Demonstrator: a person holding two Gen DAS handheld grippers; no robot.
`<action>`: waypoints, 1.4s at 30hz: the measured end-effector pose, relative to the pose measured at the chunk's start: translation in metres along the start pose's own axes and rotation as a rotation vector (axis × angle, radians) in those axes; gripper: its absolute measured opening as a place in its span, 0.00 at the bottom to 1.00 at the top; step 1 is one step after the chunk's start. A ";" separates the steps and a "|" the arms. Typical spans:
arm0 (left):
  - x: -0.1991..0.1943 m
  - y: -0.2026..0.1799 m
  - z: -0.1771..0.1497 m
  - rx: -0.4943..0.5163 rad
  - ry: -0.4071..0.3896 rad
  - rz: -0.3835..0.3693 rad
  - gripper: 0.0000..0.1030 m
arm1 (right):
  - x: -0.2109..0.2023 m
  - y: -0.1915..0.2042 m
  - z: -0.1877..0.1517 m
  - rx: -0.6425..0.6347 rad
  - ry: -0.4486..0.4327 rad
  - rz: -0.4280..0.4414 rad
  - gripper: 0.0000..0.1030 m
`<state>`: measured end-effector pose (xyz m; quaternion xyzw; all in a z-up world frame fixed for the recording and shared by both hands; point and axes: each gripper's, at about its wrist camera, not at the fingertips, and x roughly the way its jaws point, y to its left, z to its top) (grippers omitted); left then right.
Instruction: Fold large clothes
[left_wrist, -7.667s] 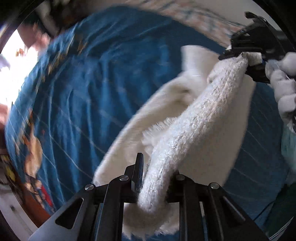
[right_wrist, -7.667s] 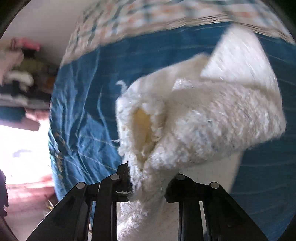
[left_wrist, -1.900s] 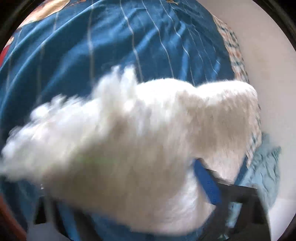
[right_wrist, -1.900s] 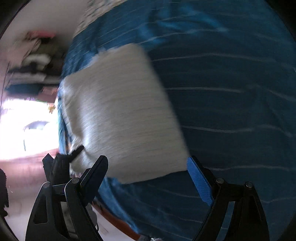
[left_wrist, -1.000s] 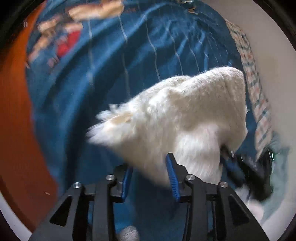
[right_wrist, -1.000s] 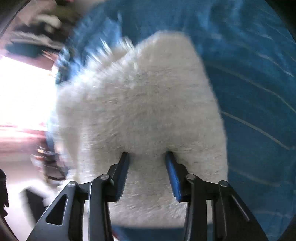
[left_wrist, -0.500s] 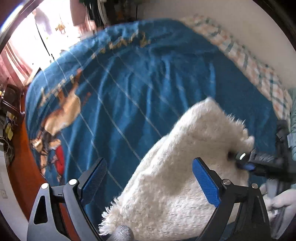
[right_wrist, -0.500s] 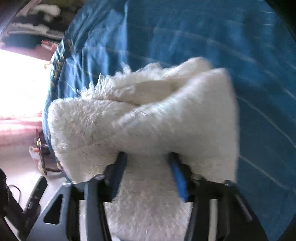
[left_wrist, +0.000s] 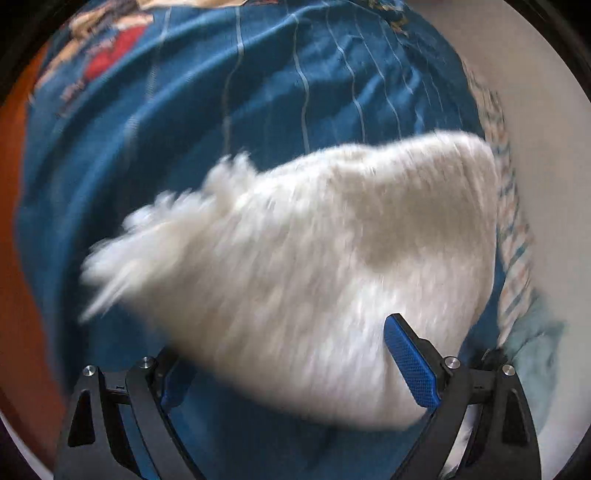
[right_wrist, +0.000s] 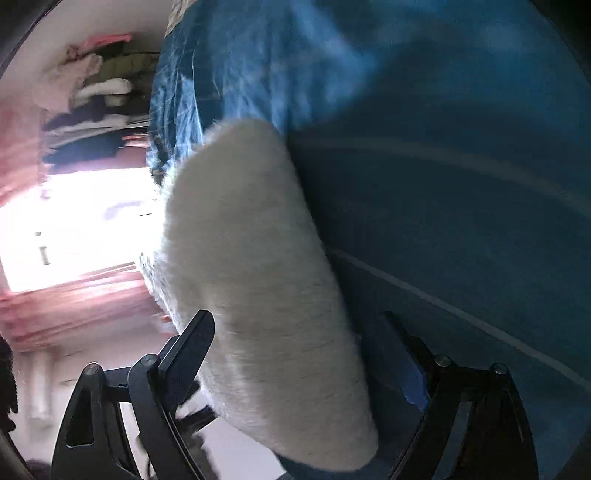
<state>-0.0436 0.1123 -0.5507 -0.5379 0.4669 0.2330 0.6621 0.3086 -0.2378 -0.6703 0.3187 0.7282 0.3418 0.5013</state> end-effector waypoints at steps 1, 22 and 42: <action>0.006 0.001 0.008 -0.030 -0.018 -0.025 0.92 | 0.009 -0.001 0.001 -0.017 0.015 0.030 0.89; -0.045 -0.083 0.104 0.164 -0.128 -0.019 0.18 | 0.018 0.101 0.005 0.003 -0.180 0.305 0.52; 0.152 -0.441 0.227 0.482 -0.034 -0.273 0.18 | -0.162 0.111 0.282 0.015 -0.545 0.373 0.52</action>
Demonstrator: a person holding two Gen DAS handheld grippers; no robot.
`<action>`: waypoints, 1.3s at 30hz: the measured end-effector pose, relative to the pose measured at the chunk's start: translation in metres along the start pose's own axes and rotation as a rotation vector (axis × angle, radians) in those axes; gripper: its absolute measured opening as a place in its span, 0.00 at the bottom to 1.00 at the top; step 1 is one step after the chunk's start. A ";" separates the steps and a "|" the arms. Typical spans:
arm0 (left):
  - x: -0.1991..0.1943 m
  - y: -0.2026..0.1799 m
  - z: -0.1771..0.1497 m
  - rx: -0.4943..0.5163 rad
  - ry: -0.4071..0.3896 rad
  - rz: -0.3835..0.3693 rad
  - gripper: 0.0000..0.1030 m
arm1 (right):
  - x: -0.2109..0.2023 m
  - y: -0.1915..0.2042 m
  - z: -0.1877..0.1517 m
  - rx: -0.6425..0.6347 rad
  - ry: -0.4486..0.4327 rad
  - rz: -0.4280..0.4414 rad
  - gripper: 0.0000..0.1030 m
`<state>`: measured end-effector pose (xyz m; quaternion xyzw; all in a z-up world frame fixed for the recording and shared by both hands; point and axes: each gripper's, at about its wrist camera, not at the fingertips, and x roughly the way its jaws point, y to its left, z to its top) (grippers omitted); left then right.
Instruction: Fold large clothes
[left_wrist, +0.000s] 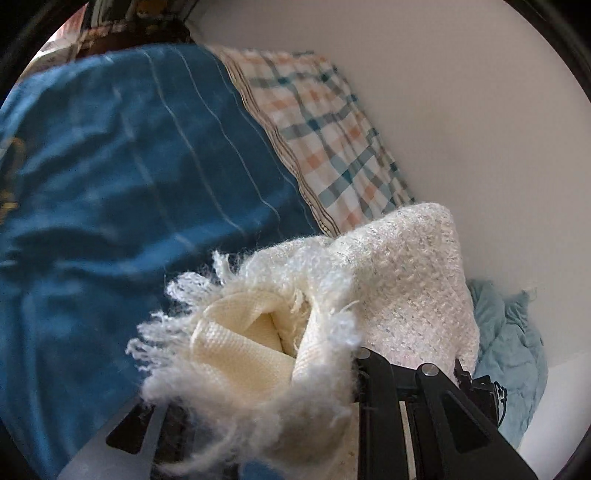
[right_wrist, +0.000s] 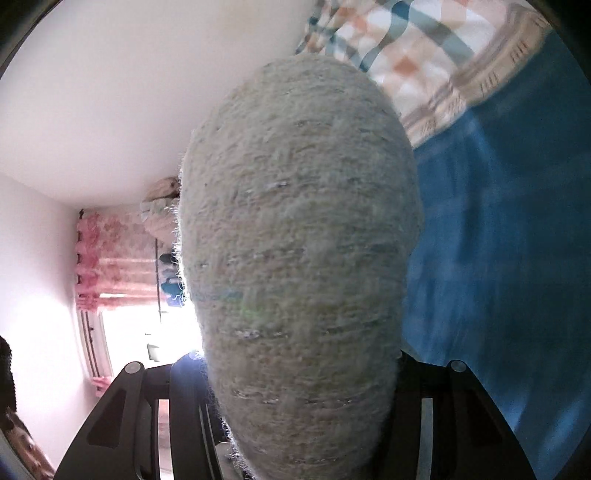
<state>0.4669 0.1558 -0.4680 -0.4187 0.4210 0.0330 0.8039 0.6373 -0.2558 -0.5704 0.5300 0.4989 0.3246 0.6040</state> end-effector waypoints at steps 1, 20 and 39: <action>0.015 0.003 0.002 -0.008 0.012 0.001 0.18 | 0.003 -0.012 0.021 0.007 0.004 -0.011 0.52; 0.073 -0.014 -0.035 0.345 0.156 0.239 0.40 | -0.010 0.009 0.044 -0.163 -0.082 -0.779 0.86; -0.162 -0.148 -0.103 0.789 -0.043 0.466 0.95 | -0.058 0.286 -0.289 -0.444 -0.397 -1.429 0.91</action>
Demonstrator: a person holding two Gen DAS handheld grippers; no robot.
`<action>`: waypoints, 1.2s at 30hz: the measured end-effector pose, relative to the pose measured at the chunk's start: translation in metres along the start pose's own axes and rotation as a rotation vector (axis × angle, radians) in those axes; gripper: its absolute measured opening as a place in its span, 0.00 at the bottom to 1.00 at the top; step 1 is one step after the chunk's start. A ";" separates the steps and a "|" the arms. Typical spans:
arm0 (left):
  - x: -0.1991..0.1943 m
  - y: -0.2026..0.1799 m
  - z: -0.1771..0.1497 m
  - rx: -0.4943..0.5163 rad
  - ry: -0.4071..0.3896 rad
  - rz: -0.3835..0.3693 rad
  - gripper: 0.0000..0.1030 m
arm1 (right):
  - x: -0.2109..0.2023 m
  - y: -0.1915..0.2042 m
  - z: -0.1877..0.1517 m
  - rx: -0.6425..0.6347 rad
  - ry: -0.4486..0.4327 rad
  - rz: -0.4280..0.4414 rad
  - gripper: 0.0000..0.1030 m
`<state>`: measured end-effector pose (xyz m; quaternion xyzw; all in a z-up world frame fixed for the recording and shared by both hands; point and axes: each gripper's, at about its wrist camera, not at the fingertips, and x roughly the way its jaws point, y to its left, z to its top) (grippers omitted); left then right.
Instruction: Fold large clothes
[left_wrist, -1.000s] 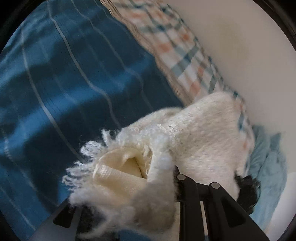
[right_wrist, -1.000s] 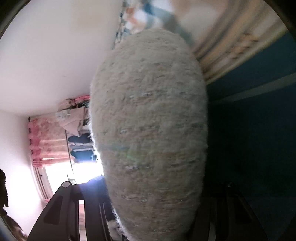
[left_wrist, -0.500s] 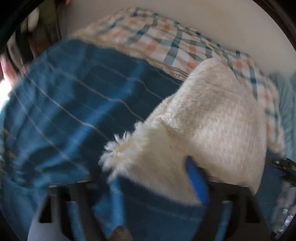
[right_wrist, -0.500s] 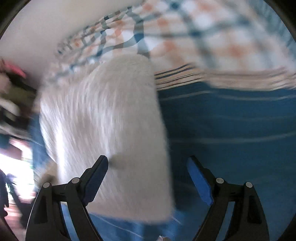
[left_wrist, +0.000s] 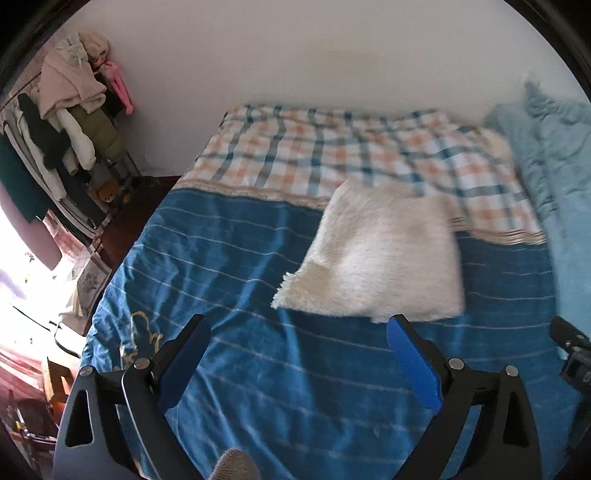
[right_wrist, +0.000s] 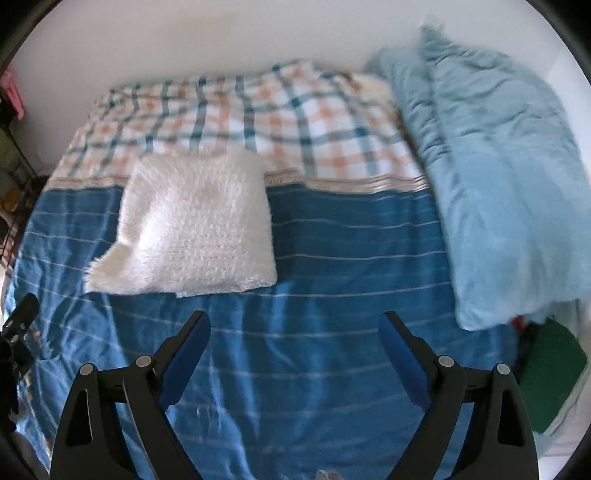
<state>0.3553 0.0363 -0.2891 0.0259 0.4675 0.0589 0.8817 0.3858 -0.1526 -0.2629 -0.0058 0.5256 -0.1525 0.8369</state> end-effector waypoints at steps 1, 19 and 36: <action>-0.019 0.000 0.000 0.002 -0.005 -0.004 0.95 | -0.019 -0.004 -0.004 -0.002 -0.012 -0.001 0.91; -0.301 0.027 -0.028 -0.012 -0.182 -0.085 0.95 | -0.385 -0.089 -0.080 0.041 -0.271 0.006 0.91; -0.376 0.036 -0.058 -0.017 -0.273 -0.080 0.95 | -0.478 -0.109 -0.130 0.037 -0.366 0.045 0.91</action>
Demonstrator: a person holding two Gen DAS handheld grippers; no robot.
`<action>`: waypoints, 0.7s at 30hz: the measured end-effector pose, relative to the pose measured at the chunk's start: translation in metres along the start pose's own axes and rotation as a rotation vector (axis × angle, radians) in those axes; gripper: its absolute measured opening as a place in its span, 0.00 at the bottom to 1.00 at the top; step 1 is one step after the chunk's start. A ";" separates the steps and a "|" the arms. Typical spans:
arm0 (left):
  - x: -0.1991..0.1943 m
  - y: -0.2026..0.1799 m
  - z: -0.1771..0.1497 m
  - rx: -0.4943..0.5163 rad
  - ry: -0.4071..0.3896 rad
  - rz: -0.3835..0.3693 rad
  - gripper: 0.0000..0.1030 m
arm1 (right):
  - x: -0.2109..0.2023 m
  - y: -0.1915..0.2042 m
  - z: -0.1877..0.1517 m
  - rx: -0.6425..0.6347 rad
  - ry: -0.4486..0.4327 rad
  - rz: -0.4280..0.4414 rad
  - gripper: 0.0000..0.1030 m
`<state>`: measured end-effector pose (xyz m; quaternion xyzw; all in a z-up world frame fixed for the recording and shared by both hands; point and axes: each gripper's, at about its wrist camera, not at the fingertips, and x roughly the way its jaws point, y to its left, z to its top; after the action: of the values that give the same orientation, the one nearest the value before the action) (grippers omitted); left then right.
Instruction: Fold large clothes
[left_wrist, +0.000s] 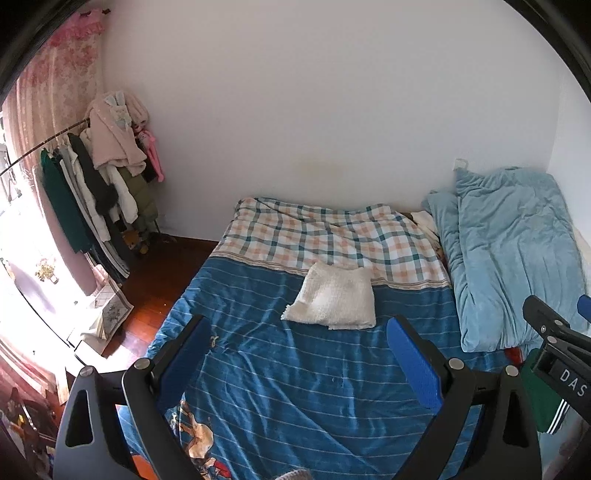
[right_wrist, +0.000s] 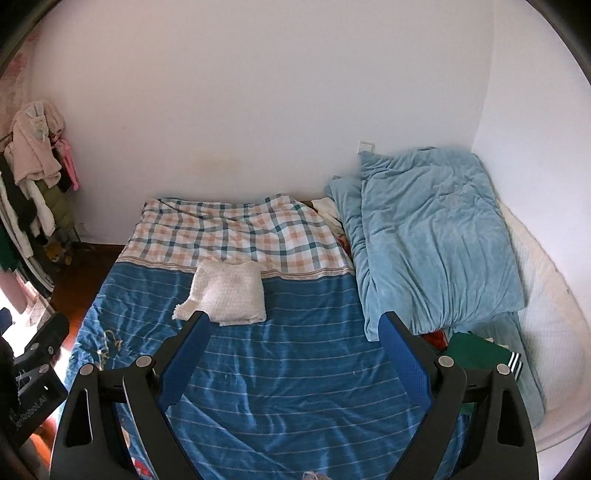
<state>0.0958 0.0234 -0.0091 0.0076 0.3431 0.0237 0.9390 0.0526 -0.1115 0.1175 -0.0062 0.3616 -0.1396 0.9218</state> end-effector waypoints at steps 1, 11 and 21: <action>-0.002 0.000 0.000 0.000 -0.002 0.001 0.95 | -0.003 0.001 -0.001 -0.006 -0.006 -0.002 0.91; -0.016 -0.001 -0.003 -0.004 -0.025 0.013 0.96 | -0.014 0.001 -0.006 -0.017 -0.025 0.005 0.95; -0.028 0.003 0.001 -0.012 -0.041 0.014 0.96 | -0.020 -0.005 -0.006 -0.008 -0.027 0.028 0.96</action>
<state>0.0750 0.0247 0.0102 0.0048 0.3237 0.0322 0.9456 0.0328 -0.1108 0.1267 -0.0066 0.3498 -0.1253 0.9284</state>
